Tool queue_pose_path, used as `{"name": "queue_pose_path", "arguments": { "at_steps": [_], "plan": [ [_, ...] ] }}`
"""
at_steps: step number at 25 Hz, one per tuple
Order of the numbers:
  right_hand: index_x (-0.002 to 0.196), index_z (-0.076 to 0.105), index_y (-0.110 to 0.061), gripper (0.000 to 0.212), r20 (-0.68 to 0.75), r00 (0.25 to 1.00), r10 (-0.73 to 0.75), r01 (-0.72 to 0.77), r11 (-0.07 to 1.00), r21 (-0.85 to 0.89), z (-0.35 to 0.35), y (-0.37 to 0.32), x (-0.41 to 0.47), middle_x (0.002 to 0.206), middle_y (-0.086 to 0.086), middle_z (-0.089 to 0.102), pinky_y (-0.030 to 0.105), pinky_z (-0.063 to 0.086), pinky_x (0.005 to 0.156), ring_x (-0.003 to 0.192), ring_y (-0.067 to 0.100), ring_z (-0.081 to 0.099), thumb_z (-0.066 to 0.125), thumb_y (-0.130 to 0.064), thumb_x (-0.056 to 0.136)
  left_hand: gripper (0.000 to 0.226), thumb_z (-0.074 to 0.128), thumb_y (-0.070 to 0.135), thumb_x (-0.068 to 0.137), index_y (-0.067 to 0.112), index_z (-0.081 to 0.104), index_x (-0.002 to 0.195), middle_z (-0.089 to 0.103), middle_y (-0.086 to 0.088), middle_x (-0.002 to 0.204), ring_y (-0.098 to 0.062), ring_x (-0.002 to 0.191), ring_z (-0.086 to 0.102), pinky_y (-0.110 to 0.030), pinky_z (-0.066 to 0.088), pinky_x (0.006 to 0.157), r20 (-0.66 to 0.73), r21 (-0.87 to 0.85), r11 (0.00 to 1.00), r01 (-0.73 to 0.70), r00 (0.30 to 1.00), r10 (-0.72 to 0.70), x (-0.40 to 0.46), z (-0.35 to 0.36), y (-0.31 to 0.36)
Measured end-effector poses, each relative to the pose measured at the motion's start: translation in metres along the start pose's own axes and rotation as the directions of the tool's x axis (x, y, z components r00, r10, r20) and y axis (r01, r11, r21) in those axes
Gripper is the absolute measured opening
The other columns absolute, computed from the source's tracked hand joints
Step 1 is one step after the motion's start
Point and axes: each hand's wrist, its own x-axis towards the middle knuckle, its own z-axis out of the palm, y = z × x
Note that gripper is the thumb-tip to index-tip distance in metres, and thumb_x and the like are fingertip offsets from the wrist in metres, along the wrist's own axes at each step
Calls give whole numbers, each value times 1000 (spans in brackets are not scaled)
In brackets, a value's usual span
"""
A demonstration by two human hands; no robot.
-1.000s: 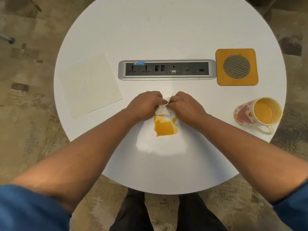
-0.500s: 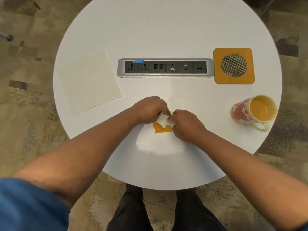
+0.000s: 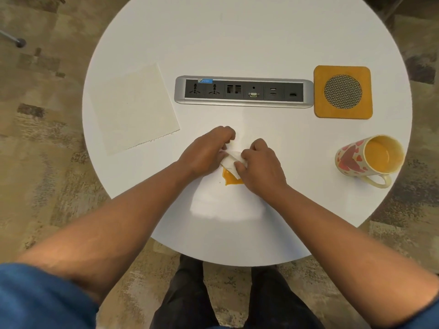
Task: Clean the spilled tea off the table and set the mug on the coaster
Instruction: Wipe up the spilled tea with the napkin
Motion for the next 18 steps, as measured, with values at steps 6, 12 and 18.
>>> {"name": "queue_pose_path", "arguments": {
  "at_steps": [6, 12, 18],
  "plan": [
    [92, 61, -10, 7, 53, 996, -67, 75, 980, -182, 2, -8, 6, 97, 10, 52, 32, 35, 59, 79, 34, 54, 56, -8, 87, 28, 51, -3, 88, 14, 59, 108, 57, 3, 96, -12, 84, 51, -26, 46, 75, -386, -160, 962, 220, 883, -266, -27, -7, -34],
    [85, 61, -11, 11, 87, 988, -126, 143, 964, -224, 2, -10, 12, 87, 9, 52, 32, 34, 56, 67, 31, 47, 52, -5, 83, 26, 50, -2, 88, 4, 66, 109, 66, -13, 103, -35, 93, 58, -43, 46, 84, -400, -73, 943, 325, 856, -326, -53, 9, -50],
    [80, 63, -20, 11, 72, 995, -69, 74, 995, -68, 1, -12, 9, 74, -3, 59, 30, 37, 51, 68, 28, 54, 53, -18, 76, 26, 50, -1, 92, 2, 69, 110, 66, -18, 105, -41, 94, 58, -39, 37, 84, -460, 53, 937, 346, 841, -284, -60, 28, -48]
  ]
}}
